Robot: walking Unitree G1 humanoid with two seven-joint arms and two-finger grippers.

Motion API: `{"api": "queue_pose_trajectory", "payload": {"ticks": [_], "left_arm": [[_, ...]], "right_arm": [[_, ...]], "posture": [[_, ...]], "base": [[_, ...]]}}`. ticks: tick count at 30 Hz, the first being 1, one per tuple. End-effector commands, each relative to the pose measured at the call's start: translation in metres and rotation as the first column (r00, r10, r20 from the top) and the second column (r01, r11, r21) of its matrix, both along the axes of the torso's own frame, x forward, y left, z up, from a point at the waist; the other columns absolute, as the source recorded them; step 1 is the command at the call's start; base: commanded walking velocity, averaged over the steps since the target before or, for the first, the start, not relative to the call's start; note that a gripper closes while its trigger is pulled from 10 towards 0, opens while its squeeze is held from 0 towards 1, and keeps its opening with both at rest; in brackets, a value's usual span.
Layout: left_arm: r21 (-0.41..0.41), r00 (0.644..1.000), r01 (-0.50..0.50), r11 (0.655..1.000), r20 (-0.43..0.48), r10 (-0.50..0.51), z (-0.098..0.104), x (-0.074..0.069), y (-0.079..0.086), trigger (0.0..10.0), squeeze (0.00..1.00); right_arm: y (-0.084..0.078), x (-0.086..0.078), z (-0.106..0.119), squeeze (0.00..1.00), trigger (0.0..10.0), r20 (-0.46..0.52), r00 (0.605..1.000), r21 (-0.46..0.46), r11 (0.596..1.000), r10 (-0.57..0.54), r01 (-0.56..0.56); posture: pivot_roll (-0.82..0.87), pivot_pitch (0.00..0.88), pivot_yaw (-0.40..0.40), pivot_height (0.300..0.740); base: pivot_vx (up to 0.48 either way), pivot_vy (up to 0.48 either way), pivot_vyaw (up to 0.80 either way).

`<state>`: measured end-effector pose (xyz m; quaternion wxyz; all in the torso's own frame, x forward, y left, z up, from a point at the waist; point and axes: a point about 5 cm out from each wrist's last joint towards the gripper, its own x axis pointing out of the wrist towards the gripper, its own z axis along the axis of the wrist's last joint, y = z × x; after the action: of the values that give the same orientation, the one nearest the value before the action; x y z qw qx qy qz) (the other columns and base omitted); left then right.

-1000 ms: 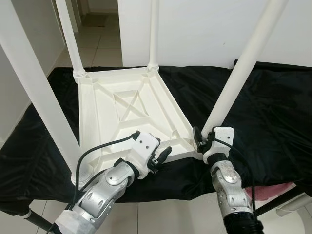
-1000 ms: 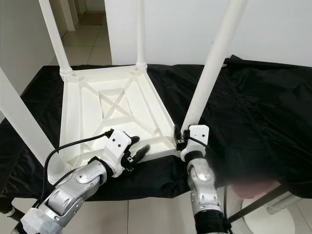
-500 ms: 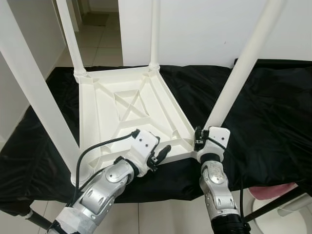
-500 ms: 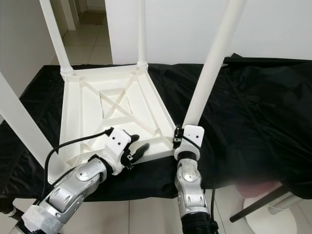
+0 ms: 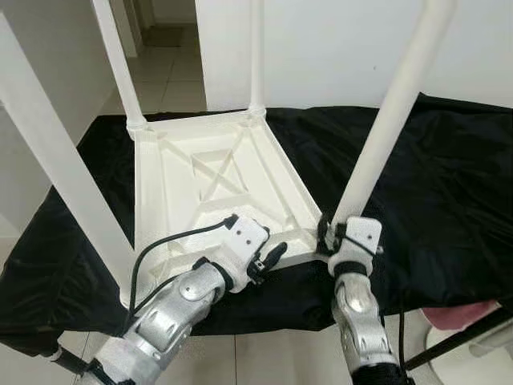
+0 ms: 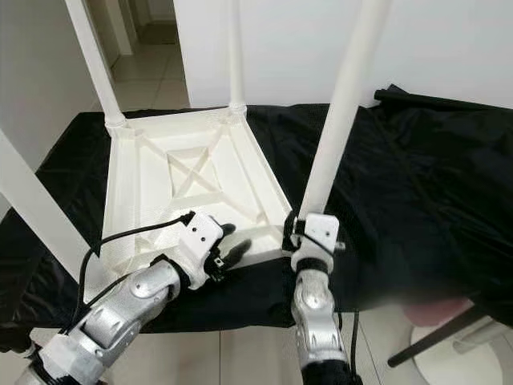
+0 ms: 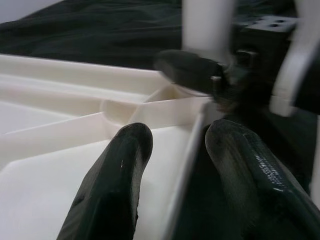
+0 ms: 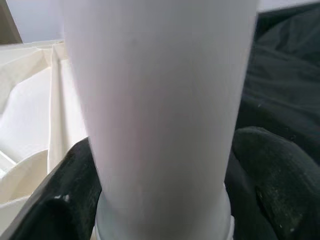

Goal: Building children table

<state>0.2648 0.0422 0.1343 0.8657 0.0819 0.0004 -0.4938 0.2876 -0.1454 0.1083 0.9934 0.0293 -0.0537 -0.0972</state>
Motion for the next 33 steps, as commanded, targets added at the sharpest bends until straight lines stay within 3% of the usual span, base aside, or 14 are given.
{"api": "queue_pose_trajectory", "payload": {"ticks": [1,3,4,5,6,8,9,14,18,24,25,27,29,33], "left_arm": [[0.045,1.0,0.014,0.999,0.001,-0.014,-0.006,0.001,0.003,10.0,0.0],[0.026,1.0,0.009,1.0,0.0,-0.009,-0.003,0.002,0.003,10.0,0.0],[-0.011,1.0,-0.008,1.0,-0.019,0.008,-0.001,0.002,0.004,10.0,0.0],[-0.019,1.0,-0.015,1.0,-0.026,0.014,-0.001,0.002,0.004,10.0,0.0],[-0.01,1.0,-0.017,1.0,-0.026,0.017,-0.003,0.002,0.005,10.0,0.0],[0.0,1.0,-0.017,1.0,-0.023,0.017,-0.005,0.002,0.005,10.0,0.0],[0.003,1.0,-0.02,1.0,-0.022,0.02,-0.005,0.003,0.005,10.0,0.0],[-0.026,0.999,-0.018,1.0,-0.035,0.017,-0.001,0.004,0.006,10.0,0.0],[-0.015,0.999,-0.007,1.0,-0.044,0.007,-0.006,0.0,0.006,10.0,0.0],[-0.009,0.999,-0.019,1.0,-0.047,0.018,-0.009,0.0,0.009,10.0,0.0],[-0.01,0.998,-0.043,0.999,-0.041,0.042,-0.008,0.004,0.012,10.0,0.0],[-0.01,0.998,-0.051,0.999,-0.038,0.05,-0.008,0.005,0.013,10.0,0.0],[-0.021,0.998,-0.059,0.998,-0.035,0.058,-0.005,0.007,0.013,10.0,0.0],[-0.022,0.998,-0.054,0.998,-0.034,0.053,-0.005,0.007,0.012,10.0,0.0]], "right_arm": [[0.001,-0.003,-0.006,1.0,10.0,-0.02,0.999,0.053,0.998,0.028,-0.027],[0.003,-0.001,-0.003,1.0,10.0,-0.01,0.996,0.086,0.992,0.093,-0.091],[0.005,-0.003,0.003,0.54,10.0,0.031,0.98,0.091,0.976,0.195,-0.197],[0.005,-0.004,0.005,0.54,10.0,0.039,0.976,0.086,0.972,0.215,-0.218],[0.006,-0.004,0.004,0.31,10.0,0.028,0.972,0.059,0.971,0.232,-0.233],[0.006,-0.004,0.005,0.31,10.0,0.028,0.97,0.033,0.969,0.243,-0.243],[0.006,-0.004,0.005,0.0,10.0,0.031,0.962,0.012,0.962,0.271,-0.271],[0.001,-0.006,0.01,0.0,10.0,0.039,0.913,-0.018,0.914,0.405,-0.405],[-0.016,-0.003,0.017,0.0,10.0,0.016,0.87,-0.11,0.866,0.492,-0.488],[-0.03,0.001,0.024,0.0,10.0,-0.026,0.815,-0.142,0.804,0.579,-0.577],[-0.037,0.005,0.031,0.0,10.0,-0.062,0.759,-0.175,0.742,0.648,-0.647],[-0.037,0.006,0.032,0.0,10.0,-0.076,0.738,-0.185,0.718,0.67,-0.671],[-0.037,0.007,0.031,0.0,10.0,-0.141,0.671,-0.199,0.643,0.728,-0.74],[-0.041,0.013,0.033,0.0,10.0,-0.201,0.614,-0.217,0.576,0.763,-0.788]], "posture": [[0.01,0.0,0.049,0.74],[0.01,0.0,0.047,0.74],[0.0,0.0,0.037,0.74],[0.0,0.0,0.037,0.74],[0.0,0.0,0.034,0.74],[0.0,0.0,0.033,0.74],[-0.01,0.0,0.029,0.74],[-0.03,0.0,0.039,0.74],[-0.02,0.0,0.029,0.74],[-0.02,0.0,0.014,0.74],[-0.01,0.0,0.005,0.74],[-0.01,0.0,0.005,0.74],[-0.01,0.0,0.009,0.74],[-0.01,0.0,0.017,0.74]], "base": [[0.0,0.0,0.0],[0.0,0.0,0.0],[0.0,0.0,0.0],[0.0,0.0,0.0],[0.0,0.0,0.0],[0.0,0.0,0.0],[0.0,0.0,0.0],[0.0,0.0,0.0],[0.0,0.0,0.0],[0.0,0.0,0.0],[0.0,0.0,0.0],[0.0,0.0,0.0],[0.0,0.0,0.0],[0.0,0.0,0.0]]}}
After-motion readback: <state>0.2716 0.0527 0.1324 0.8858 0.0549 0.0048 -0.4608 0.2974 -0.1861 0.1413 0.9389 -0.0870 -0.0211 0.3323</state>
